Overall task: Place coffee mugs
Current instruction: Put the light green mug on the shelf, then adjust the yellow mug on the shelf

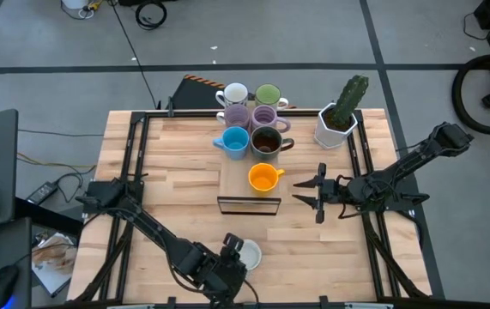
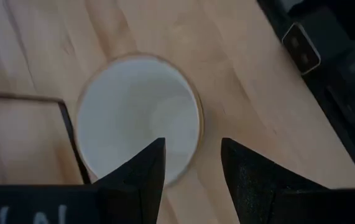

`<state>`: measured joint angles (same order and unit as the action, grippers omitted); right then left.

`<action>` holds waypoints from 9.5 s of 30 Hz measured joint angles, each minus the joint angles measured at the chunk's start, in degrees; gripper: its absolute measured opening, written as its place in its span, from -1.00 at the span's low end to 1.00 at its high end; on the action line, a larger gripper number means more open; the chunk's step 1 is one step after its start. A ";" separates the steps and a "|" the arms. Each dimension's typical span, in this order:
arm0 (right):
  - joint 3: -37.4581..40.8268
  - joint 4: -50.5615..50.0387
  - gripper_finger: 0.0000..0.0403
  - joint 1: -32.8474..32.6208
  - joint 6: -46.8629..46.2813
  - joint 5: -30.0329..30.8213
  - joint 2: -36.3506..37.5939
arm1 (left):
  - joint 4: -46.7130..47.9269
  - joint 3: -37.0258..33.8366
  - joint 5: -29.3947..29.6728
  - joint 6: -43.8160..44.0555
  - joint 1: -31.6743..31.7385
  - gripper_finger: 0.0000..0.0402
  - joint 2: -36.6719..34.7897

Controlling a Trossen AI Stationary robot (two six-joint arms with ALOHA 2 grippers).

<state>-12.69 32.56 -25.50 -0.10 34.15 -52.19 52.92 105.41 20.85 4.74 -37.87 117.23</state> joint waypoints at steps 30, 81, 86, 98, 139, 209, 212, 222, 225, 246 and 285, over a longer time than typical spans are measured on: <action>0.00 -0.05 -0.22 -0.79 0.22 0.77 -0.32 | 7.65 4.71 -11.28 -1.60 4.68 -0.85 4.89; 0.04 -0.07 -0.22 -3.23 0.17 0.74 -0.32 | 37.08 25.33 -16.39 -18.63 30.23 -0.80 -6.62; 0.04 -0.07 -0.22 -3.23 0.17 0.77 -0.32 | 37.10 25.33 -16.63 -18.44 30.22 -0.80 -6.64; 0.04 -0.03 -0.22 -3.23 0.06 0.77 -0.32 | 37.17 21.01 -16.63 -16.21 30.26 -0.80 -6.71; 0.04 0.37 -0.22 -3.23 0.24 0.90 -0.30 | 31.40 16.00 -13.44 -18.02 33.91 -0.39 -6.60; 0.04 5.38 -0.22 31.16 3.23 -41.30 -2.94 | 22.13 16.15 -11.47 -20.43 33.79 -0.22 -6.60; 0.04 6.05 -0.22 34.60 2.95 -47.52 -2.94 | 21.96 16.15 -11.47 -20.44 33.83 -0.22 -6.60; -0.04 9.10 -0.22 38.40 1.77 -56.64 -2.94 | 21.07 16.15 -11.47 -20.54 33.97 -0.22 -6.62; -0.31 9.33 -0.22 38.09 1.65 -56.85 -2.94 | 20.58 16.15 -11.47 -20.53 33.97 -0.22 -6.62; -0.35 8.35 -0.22 33.09 1.17 -47.66 -2.94 | 25.54 16.15 -10.15 -17.43 33.90 -0.22 -6.62; -0.37 9.37 -0.69 29.16 -0.38 -39.73 -2.92 | 27.97 16.13 -11.66 -15.42 33.79 -0.22 -6.62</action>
<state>-13.06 41.93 3.66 -0.48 -5.58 -55.11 80.88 121.54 9.19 -10.68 -4.08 110.61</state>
